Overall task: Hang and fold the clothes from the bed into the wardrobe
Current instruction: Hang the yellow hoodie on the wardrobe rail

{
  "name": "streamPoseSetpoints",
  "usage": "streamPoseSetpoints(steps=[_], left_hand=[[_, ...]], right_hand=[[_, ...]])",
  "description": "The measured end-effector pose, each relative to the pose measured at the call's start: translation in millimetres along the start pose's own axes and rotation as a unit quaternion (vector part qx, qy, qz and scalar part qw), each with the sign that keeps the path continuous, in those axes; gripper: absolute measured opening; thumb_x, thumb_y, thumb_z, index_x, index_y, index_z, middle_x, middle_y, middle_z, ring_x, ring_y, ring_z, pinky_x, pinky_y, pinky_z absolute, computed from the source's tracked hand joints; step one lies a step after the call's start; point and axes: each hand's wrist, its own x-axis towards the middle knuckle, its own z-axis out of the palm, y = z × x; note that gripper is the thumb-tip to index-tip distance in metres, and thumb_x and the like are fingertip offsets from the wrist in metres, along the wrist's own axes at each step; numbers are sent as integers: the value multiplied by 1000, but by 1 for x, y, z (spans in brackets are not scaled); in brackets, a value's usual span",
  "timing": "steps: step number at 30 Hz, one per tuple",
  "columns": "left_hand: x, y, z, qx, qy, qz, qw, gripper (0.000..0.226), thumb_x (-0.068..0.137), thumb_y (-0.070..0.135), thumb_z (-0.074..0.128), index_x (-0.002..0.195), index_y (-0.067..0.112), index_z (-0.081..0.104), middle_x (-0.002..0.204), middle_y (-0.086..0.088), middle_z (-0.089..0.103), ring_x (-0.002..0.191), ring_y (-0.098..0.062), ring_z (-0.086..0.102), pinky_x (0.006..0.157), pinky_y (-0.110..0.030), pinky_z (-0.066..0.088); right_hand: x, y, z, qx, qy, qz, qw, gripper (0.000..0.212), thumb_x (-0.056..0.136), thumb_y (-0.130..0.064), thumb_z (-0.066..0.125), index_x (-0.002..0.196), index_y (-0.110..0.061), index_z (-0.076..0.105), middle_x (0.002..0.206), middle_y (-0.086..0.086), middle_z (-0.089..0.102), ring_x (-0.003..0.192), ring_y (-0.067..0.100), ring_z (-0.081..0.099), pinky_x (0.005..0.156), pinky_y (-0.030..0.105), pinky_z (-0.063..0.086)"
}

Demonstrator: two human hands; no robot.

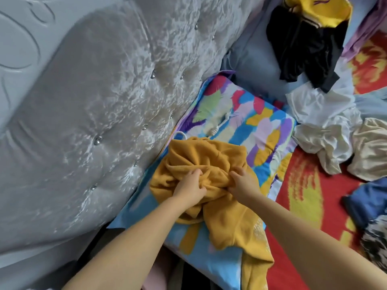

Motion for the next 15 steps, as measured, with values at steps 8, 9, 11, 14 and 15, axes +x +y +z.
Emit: streamPoseSetpoints(steps=[8, 9, 11, 14, 15], left_hand=[[-37, 3, -40, -147, 131, -11, 980, 16, 87, 16, 51, 93, 29, 49, 86, 9, 58, 80, -10, 56, 59, -20, 39], [-42, 10, -51, -161, 158, -8, 974, 15, 86, 16, 51, 90, 30, 51, 81, 10, 59, 74, -6, 56, 58, -21, 40], [-55, 28, -75, -191, 202, -4, 960, 14, 86, 16, 50, 82, 29, 53, 69, 9, 59, 60, 0, 53, 56, -21, 40], [-84, 64, -111, -214, 244, 33, 945, 15, 87, 17, 47, 77, 21, 58, 62, 4, 54, 52, -4, 46, 52, -19, 38], [-99, 77, -122, -213, 255, 50, 942, 16, 88, 17, 47, 78, 18, 59, 60, 6, 52, 51, -3, 44, 50, -18, 37]], right_hand=[[-40, -34, -44, 176, 53, -40, 982, 10, 85, -25, 63, 94, -24, 59, 79, -12, 57, 78, 13, 55, 59, 19, 37], [-46, -41, -58, 198, 65, -51, 977, 11, 87, -27, 63, 97, -22, 59, 81, -8, 59, 79, 15, 56, 63, 22, 42], [-61, -54, -89, 235, 83, -72, 966, 12, 92, -32, 59, 100, -23, 57, 86, -6, 61, 79, 14, 58, 68, 24, 49], [-90, -71, -144, 249, 125, -119, 953, 13, 96, -39, 53, 100, -26, 56, 83, -14, 57, 76, 1, 53, 58, 9, 40], [-104, -75, -163, 252, 142, -141, 947, 16, 96, -38, 53, 102, -24, 58, 85, -14, 57, 78, 1, 52, 62, 10, 40]])
